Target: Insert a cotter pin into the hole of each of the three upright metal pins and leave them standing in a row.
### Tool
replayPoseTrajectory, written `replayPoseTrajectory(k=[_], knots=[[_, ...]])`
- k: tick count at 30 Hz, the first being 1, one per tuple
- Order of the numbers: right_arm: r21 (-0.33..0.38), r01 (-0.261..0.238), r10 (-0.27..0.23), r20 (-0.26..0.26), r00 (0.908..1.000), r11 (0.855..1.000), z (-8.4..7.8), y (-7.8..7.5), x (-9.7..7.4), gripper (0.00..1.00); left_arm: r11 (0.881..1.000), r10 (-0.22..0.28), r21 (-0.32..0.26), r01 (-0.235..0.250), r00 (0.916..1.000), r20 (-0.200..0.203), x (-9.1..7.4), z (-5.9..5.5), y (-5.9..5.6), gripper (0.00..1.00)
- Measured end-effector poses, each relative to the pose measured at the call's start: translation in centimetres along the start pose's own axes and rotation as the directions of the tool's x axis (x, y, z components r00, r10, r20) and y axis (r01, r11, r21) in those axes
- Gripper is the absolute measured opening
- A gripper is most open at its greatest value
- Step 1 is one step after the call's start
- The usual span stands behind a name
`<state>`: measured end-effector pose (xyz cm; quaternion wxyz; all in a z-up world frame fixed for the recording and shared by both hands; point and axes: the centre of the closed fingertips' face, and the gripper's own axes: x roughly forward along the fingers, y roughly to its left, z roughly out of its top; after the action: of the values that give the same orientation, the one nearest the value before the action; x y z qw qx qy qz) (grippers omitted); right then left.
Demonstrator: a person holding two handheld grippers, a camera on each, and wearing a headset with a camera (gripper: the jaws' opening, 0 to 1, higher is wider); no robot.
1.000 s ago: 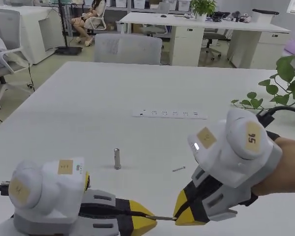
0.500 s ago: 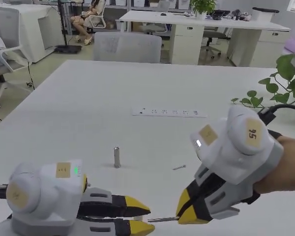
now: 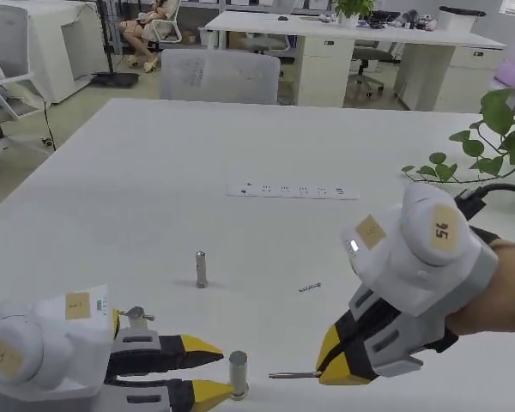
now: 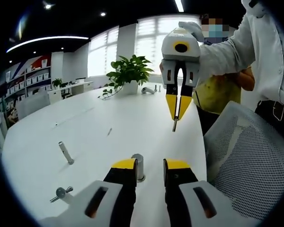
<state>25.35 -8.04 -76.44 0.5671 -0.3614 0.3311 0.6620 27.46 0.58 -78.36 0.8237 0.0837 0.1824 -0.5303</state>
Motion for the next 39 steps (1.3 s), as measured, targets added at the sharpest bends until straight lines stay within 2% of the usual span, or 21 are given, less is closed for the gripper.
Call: replayPoseTrajectory(k=[4,7,15,28,33,39], knots=[[0.011,0.001,-0.001,-0.004,1.0,1.0,-0.3,-0.2,0.1,0.03,1.0,0.009,0.013,-0.008,0.9999,-0.013,0.5,-1.0,0.8,0.24],[0.02,0.001,-0.001,-0.008,1.0,1.0,-0.6,-0.4,0.1,0.03,1.0,0.009,0.023,-0.008,0.999,-0.043,1.2,-2.2,1.5,0.25],[0.043,0.008,-0.007,-0.01,0.9999,0.999,-1.0,-0.8,0.0,0.03,0.999,-0.001,0.036,0.004,0.9974,-0.073,3.2,-3.7,1.8,0.26],[0.077,0.014,-0.013,-0.005,0.9999,0.997,-1.5,-1.3,0.4,0.03,1.0,-0.007,0.029,0.008,0.9981,-0.061,4.5,-3.9,1.7,0.19],[0.085,0.013,-0.013,-0.006,0.9999,0.996,-1.6,-1.5,0.6,0.03,0.999,-0.004,0.05,0.007,0.9984,-0.056,5.0,-4.0,1.6,0.17],[0.095,0.015,-0.015,-0.003,0.9999,0.995,-1.4,-1.9,1.1,0.03,0.999,0.004,0.052,-0.001,0.9983,-0.058,5.0,-4.0,1.9,0.11]])
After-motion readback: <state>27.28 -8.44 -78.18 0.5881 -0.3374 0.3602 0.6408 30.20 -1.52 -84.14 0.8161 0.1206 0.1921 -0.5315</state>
